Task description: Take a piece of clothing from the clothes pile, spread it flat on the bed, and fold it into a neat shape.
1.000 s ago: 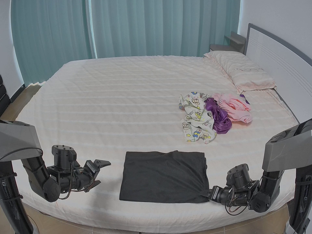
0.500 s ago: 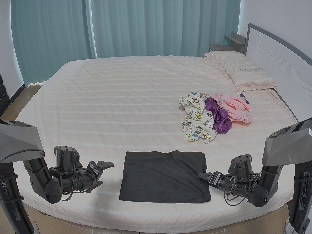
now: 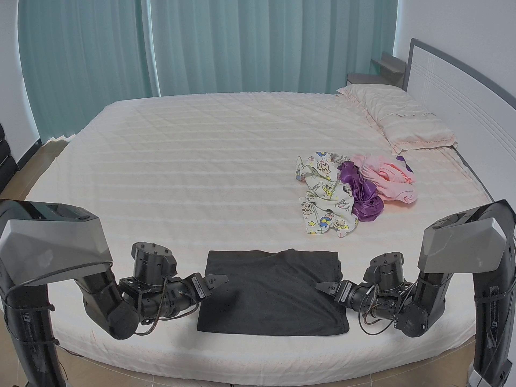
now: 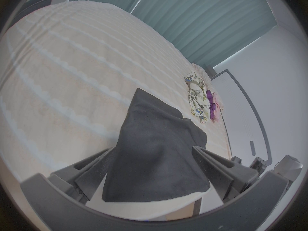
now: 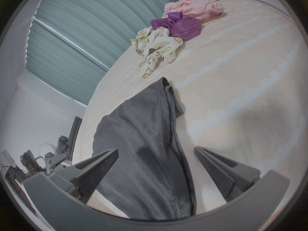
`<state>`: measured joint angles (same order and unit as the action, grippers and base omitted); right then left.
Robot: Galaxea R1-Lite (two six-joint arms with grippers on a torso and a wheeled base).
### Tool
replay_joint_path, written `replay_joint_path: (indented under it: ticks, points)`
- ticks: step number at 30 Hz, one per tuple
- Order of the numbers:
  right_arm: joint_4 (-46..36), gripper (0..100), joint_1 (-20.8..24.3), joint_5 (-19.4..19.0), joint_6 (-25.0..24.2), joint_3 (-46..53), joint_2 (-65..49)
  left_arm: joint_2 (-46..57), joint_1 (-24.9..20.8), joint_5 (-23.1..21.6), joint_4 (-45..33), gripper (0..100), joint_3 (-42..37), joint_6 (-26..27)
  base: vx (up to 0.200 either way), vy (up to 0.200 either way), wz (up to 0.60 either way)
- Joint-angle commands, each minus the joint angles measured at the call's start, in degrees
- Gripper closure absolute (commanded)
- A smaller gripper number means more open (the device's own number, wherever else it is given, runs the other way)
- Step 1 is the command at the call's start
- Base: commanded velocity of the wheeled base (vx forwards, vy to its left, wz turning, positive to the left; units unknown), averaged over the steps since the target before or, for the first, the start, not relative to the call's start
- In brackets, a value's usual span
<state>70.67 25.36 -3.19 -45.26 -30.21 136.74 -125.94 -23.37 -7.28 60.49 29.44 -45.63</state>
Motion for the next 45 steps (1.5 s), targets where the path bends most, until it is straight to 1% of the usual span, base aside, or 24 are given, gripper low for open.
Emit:
replay_joint_path:
  ticks: [1,3,4,6,13,17,20,23,29,37,40,41,45]
  points:
    - [-0.18,0,0.31,-1.99,1.05,-1.70,1.86,-6.60,-0.54,1.83,-0.20,0,4.31,1.68,0.000,0.000,0.00]
    - [-0.18,0,0.40,-3.22,1.67,-1.87,1.95,-7.13,-0.10,2.71,-0.11,0,4.57,3.79,0.000,0.000,0.00]
    - [-0.18,0,0.40,-3.22,1.67,-1.87,1.95,-7.13,-0.10,2.71,-0.11,0,4.57,3.79,0.000,0.000,0.00]
    - [-0.36,0,0.31,-4.63,3.08,-2.57,2.13,-7.30,0.52,3.23,-0.20,0,4.66,5.38,0.000,0.000,0.00]
    - [-0.36,0,0.31,-5.68,4.39,-3.89,3.09,-8.97,0.25,3.41,0.24,0,5.89,5.46,0.000,0.000,0.00]
    - [-0.62,0,-0.40,-5.68,5.98,-4.16,2.83,-9.67,0.17,3.41,0.15,0,6.59,5.46,0.000,0.000,0.00]
    - [-2.91,0,-2.07,-5.51,8.53,-4.24,2.48,-9.41,0.25,3.41,0.24,0,7.03,5.46,0.000,0.000,0.00]
    - [-3.52,0,-1.80,-4.80,11.07,-4.95,4.23,-9.76,0.08,3.50,0.24,0,7.39,5.55,0.000,0.000,0.00]
    - [-2.99,0,-0.57,-4.28,11.43,-6.53,5.64,-10.11,-0.10,3.41,0.33,0,9.14,5.46,0.000,0.000,0.00]
    - [5.00,0,-0.40,-4.80,11.51,-6.09,7.57,-10.90,-0.54,3.23,0.42,0,9.85,5.38,0.000,0.000,0.00]
    - [5.09,0,-0.40,-5.51,11.43,-6.27,7.93,-11.08,-0.36,3.06,0.59,0,10.11,5.38,0.000,0.000,0.00]
    - [5.09,0,-0.40,-6.30,11.43,-6.35,7.75,-11.34,-0.54,3.15,0.68,0,10.20,5.38,0.000,0.000,0.00]
    - [5.27,0,0.22,-6.83,11.60,-6.62,7.93,-11.34,-0.62,2.80,1.39,0,10.29,5.20,0.000,0.000,0.00]
